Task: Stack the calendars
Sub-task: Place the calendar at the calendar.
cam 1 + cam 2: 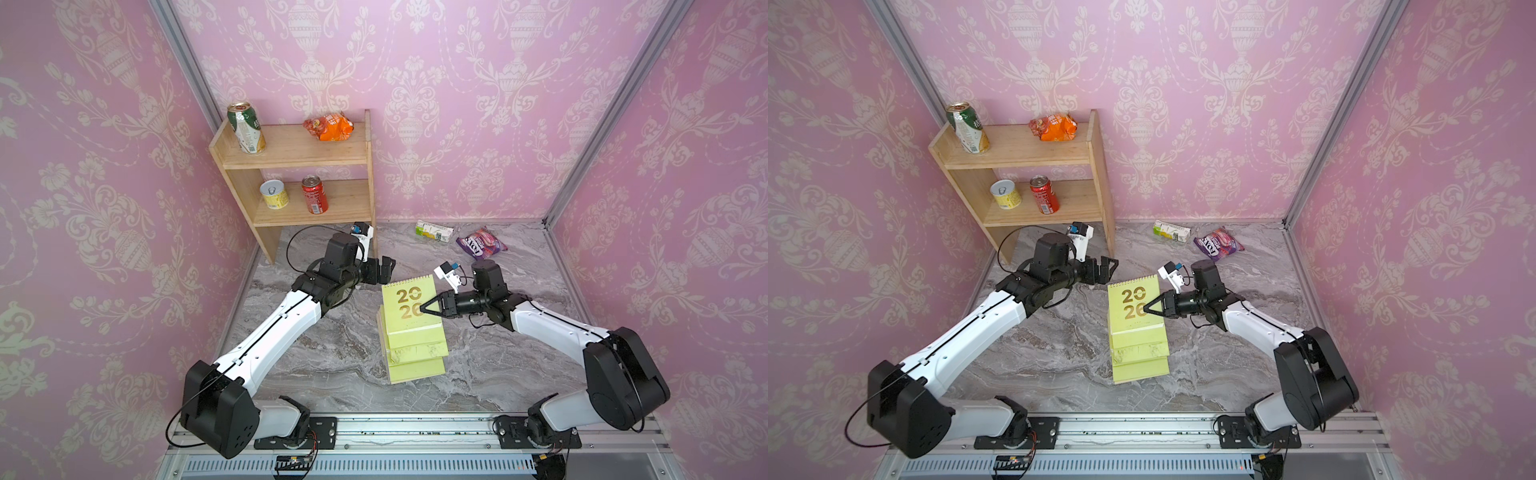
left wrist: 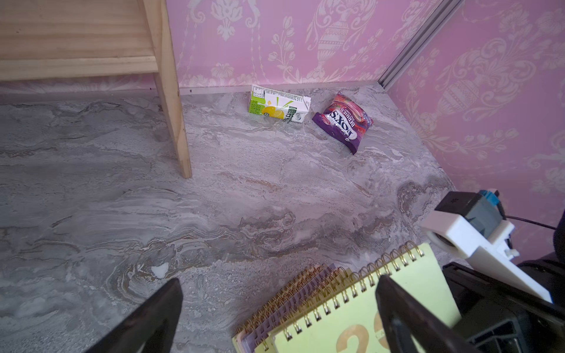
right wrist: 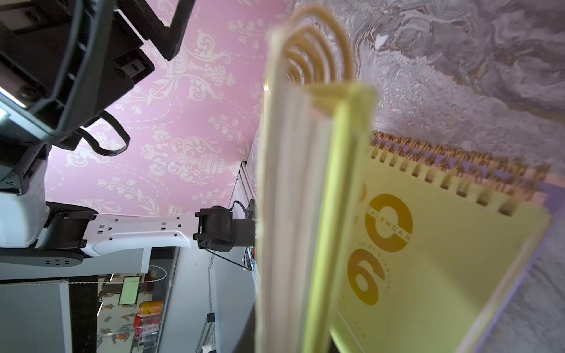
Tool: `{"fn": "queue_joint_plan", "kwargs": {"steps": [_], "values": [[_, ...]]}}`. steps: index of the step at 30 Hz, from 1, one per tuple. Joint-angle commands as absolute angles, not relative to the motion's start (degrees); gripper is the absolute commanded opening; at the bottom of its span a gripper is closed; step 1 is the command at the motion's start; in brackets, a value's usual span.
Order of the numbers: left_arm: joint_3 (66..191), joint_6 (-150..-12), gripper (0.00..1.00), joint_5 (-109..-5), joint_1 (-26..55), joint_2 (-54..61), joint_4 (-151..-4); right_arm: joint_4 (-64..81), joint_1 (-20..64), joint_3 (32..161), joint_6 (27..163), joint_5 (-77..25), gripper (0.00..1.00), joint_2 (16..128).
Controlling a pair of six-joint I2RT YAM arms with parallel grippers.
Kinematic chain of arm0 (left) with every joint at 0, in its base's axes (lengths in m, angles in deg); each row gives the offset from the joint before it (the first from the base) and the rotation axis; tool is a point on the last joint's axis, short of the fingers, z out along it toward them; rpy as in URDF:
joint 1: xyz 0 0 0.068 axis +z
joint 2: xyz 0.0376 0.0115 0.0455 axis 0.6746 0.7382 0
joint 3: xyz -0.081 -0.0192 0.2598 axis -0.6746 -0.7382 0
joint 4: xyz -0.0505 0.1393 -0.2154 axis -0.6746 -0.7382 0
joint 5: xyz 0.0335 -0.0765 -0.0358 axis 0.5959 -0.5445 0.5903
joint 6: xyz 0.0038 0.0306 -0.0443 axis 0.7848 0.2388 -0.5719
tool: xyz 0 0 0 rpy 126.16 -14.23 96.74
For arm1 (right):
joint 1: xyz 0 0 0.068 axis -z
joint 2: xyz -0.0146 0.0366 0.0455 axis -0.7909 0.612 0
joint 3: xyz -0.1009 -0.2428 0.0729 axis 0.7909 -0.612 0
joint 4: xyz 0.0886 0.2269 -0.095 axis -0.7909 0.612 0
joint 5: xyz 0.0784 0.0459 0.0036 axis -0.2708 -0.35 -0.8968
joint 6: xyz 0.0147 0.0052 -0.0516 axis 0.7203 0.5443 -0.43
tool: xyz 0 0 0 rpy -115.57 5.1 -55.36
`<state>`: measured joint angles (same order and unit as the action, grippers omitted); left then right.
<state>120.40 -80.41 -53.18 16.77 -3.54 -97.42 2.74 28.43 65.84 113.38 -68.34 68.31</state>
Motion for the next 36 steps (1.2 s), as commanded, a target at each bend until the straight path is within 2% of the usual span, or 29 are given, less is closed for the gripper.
{"fn": "queue_joint_plan", "kwargs": {"steps": [1,20,36], "values": [[119.28,-79.05,0.99,-51.6,17.37,-5.3,-98.89,-1.6,27.33,64.82,115.83,-67.48,0.0,69.09],[118.06,-79.46,0.99,-53.14,18.69,-6.07,-98.09,-2.15,24.75,59.51,116.4,-66.38,0.0,68.68],[118.2,-80.13,0.99,-54.63,19.04,-5.5,-97.75,-2.47,24.67,60.2,116.13,-65.01,0.0,70.89]]}}
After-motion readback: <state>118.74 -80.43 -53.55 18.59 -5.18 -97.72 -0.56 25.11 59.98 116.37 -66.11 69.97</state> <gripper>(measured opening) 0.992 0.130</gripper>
